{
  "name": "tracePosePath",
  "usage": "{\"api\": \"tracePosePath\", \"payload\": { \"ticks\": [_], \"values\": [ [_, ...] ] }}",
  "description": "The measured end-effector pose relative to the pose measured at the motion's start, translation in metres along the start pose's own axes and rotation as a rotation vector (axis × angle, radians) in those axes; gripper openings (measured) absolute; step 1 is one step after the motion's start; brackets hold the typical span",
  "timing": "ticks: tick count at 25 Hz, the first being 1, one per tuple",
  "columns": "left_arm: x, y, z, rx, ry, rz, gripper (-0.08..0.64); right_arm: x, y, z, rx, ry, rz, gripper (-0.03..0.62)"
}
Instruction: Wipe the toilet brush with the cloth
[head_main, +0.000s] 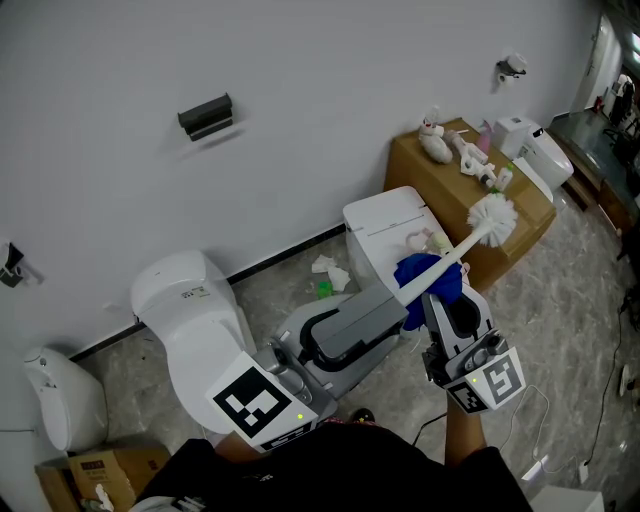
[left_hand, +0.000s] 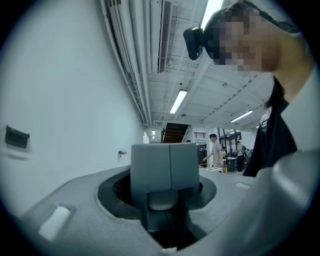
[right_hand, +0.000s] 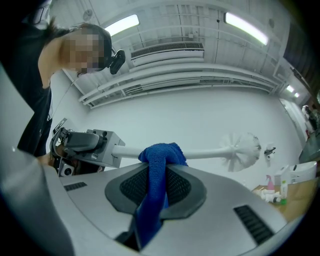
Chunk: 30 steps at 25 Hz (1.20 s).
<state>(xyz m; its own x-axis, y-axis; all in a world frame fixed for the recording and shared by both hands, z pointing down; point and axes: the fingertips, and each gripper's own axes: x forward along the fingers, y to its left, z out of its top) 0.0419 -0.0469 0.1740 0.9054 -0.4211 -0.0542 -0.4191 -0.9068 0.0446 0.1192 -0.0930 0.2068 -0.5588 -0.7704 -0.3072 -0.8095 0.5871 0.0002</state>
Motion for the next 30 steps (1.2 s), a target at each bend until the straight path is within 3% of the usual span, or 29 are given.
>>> {"api": "tracePosePath", "payload": {
  "ticks": [18,24,30],
  "values": [
    [-0.004,-0.005,-0.001,-0.003,0.002,-0.02,0.19,-0.01,-0.028,0.001,-0.018,0.012,-0.087,0.069],
    [-0.007,-0.003,0.002,-0.057,-0.013,-0.05,0.19,-0.014,-0.039,0.006,-0.026,0.006,-0.118,0.069],
    [-0.007,-0.005,0.002,-0.032,-0.001,-0.051,0.19,-0.016,-0.045,0.006,-0.038,0.022,-0.14,0.069]
  ]
}}
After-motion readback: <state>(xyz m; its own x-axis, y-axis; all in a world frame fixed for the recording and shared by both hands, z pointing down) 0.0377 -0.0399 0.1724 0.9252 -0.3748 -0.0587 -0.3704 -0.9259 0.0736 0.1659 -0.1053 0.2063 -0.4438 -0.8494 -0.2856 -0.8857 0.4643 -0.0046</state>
